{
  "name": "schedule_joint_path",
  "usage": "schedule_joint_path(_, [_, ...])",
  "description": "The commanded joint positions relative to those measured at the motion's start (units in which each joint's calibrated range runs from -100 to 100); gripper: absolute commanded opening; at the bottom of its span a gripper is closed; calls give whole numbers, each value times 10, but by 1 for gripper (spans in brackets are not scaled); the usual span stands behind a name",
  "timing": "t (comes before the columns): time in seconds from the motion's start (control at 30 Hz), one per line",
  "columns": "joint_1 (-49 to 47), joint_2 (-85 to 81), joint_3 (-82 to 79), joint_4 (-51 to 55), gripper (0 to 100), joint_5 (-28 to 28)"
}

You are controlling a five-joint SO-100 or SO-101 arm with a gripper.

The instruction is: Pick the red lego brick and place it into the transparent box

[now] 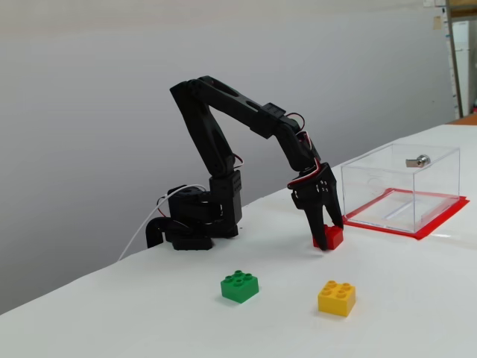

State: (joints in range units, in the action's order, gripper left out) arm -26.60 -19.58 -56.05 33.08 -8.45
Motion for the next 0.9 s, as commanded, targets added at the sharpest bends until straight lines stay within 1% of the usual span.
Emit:
schedule_joint_path(0.0, [2,0,21,-10,33,-2])
schedule_joint_path(0.57, [1,1,12,-3,33,-2])
schedule_joint_path(0.63, [1,1,12,-3,28,-2])
schedule_joint_path(0.77, [1,1,12,-3,13,-2])
schedule_joint_path(0.87, [1,1,12,-3,11,-1])
